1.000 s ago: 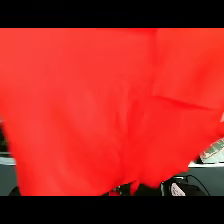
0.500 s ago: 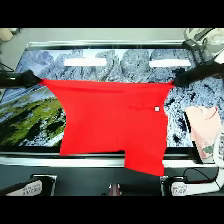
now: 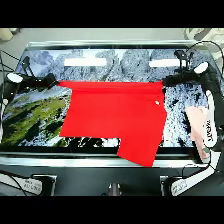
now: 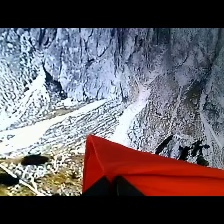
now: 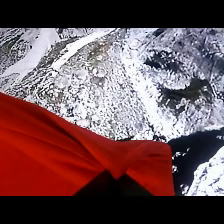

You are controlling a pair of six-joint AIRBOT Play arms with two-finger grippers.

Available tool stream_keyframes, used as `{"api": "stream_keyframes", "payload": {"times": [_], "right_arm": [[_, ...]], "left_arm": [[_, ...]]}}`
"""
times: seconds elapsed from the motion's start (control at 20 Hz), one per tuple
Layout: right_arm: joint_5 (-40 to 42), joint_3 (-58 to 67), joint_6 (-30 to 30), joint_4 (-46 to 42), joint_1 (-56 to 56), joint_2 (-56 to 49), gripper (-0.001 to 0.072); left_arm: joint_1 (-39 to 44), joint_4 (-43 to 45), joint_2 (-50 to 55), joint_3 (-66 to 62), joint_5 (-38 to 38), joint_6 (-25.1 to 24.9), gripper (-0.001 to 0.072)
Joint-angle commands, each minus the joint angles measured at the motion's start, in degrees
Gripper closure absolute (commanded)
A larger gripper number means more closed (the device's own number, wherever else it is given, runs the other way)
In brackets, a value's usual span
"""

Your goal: Fold the shirts.

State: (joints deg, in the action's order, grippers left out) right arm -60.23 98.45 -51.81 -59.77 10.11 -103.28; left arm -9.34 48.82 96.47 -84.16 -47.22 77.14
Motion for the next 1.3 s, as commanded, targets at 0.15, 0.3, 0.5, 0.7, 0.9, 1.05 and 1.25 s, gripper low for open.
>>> {"api": "stream_keyframes", "payload": {"times": [0.15,0.3,0.5,0.7,0.9,1.05,1.25], "right_arm": [[-24.15,-3.02,-1.07,-9.07,-1.64,1.03,0.0698],[-21.16,-9.49,-3.23,-10.14,-4.22,0.98,0.0699],[-17.51,-10.97,-5.97,-11.67,-5.46,1.03,0.0698],[-18.75,-10.97,-7.54,-16.46,-5.22,1.03,0.0698],[-18.18,-10.97,-9.33,-15.54,-5.27,1.05,0.0654],[-19.76,-10.29,-9.16,-15.91,-4.94,3.21,0.0269],[-30.53,-10.34,-7.52,-16.09,1.31,10.12,0.0223]], "left_arm": [[0.24,2.21,2.69,-1.60,-16.76,-6.34,0.0685],[0.37,4.98,4.63,-1.42,-22.38,-3.69,0.0685],[0.02,8.22,5.16,-1.44,-24.35,-2.05,0.0685],[-0.83,10.05,5.18,-1.42,-26.27,-1.07,0.0685],[-0.02,9.14,5.40,-1.44,-26.34,-1.03,0.0605],[-0.87,6.73,4.79,-2.23,-29.09,1.18,0.0167],[-3.87,16.41,-0.17,-2.08,-37.62,2.75,0.0200]]}}
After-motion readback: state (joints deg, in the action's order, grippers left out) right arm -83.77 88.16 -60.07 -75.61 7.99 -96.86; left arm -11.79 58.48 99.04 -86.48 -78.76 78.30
